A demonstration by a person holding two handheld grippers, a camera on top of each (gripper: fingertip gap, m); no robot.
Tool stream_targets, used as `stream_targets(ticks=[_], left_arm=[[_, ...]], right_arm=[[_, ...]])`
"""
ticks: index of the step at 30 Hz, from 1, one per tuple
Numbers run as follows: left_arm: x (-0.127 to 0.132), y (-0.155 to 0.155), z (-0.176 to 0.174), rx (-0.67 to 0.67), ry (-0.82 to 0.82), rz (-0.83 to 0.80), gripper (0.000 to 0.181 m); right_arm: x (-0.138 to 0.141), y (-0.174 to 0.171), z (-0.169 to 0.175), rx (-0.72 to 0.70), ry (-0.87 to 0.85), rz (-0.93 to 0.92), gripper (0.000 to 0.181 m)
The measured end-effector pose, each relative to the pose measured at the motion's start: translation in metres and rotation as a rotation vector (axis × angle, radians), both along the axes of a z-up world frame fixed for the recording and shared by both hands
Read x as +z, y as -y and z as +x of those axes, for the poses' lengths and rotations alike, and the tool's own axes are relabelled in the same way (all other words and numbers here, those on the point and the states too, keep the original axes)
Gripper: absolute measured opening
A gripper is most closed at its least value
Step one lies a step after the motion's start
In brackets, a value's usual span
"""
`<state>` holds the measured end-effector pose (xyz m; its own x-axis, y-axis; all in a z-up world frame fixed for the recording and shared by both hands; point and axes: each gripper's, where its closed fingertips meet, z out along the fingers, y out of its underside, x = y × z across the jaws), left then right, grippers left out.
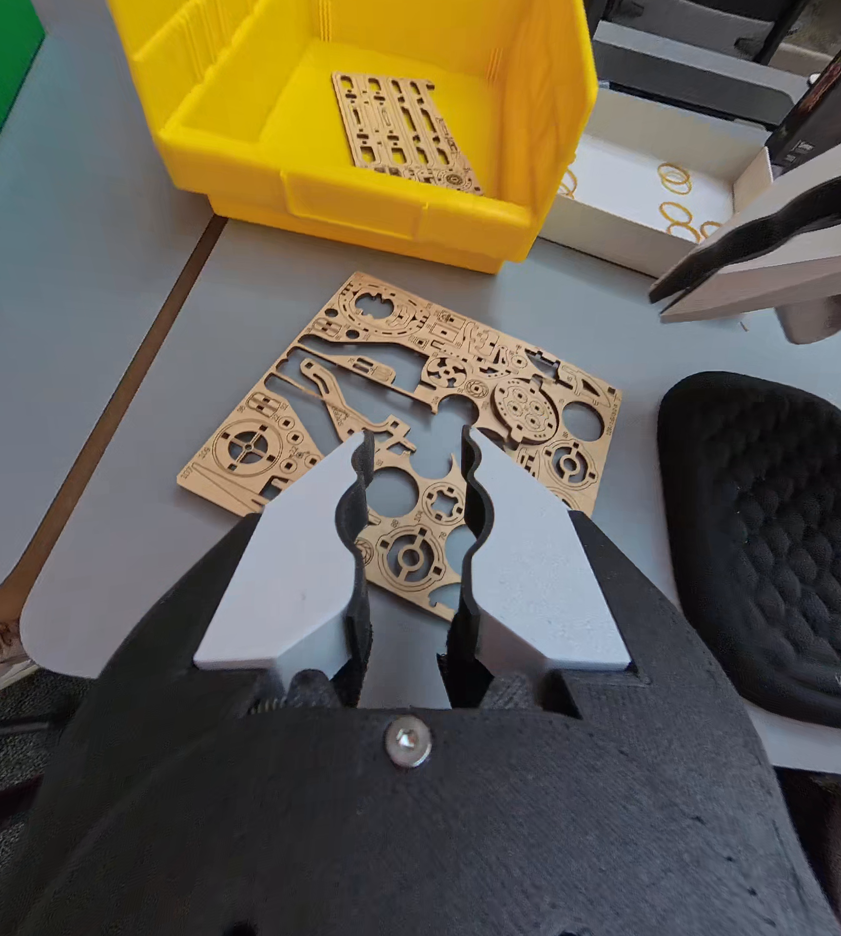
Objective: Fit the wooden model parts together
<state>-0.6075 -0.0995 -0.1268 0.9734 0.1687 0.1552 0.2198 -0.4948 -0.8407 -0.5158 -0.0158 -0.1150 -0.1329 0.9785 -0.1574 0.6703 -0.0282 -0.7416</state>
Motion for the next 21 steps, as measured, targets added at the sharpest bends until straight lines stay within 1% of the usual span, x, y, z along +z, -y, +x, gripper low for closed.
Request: stream_targets(ticks=[1, 3, 6, 8, 10, 13, 15, 16, 17, 21], left_arm=[[-0.003, 0.004, -0.001, -0.001, 0.01, 0.005, 0.033], [-0.005, 0.01, -0.003, 0.001, 0.029, 0.026, 0.032], [-0.009, 0.017, -0.006, -0.003, 0.066, 0.055, 0.032], [-0.012, 0.021, -0.007, -0.007, 0.089, 0.07, 0.032], [-0.012, 0.024, -0.008, -0.008, 0.102, 0.09, 0.032], [-0.011, 0.027, -0.007, -0.017, 0.124, 0.126, 0.032], [-0.012, 0.028, -0.007, -0.021, 0.139, 0.135, 0.032], [-0.012, 0.029, -0.008, -0.021, 0.143, 0.137, 0.032], [-0.011, 0.029, -0.009, -0.017, 0.146, 0.141, 0.032], [-0.009, 0.036, -0.024, 0.032, 0.148, 0.167, 0.033]], right_arm=[[-0.01, 0.002, -0.009, -0.005, 0.037, 0.01, 0.011], [-0.025, -0.002, -0.02, -0.046, 0.071, 0.073, 0.011], [-0.043, -0.008, -0.026, -0.101, 0.141, 0.093, 0.017], [-0.049, -0.004, -0.03, -0.119, 0.163, 0.028, 0.018], [-0.054, -0.004, -0.032, -0.143, 0.181, 0.023, 0.017], [-0.056, -0.008, -0.032, -0.156, 0.2, 0.09, 0.015], [-0.056, -0.01, -0.032, -0.158, 0.202, 0.102, 0.01], [-0.056, -0.01, -0.032, -0.154, 0.202, 0.097, 0.005], [-0.056, -0.011, -0.033, -0.157, 0.196, 0.089, 0.005], [-0.05, -0.011, -0.037, -0.162, 0.112, 0.121, 0.004]])
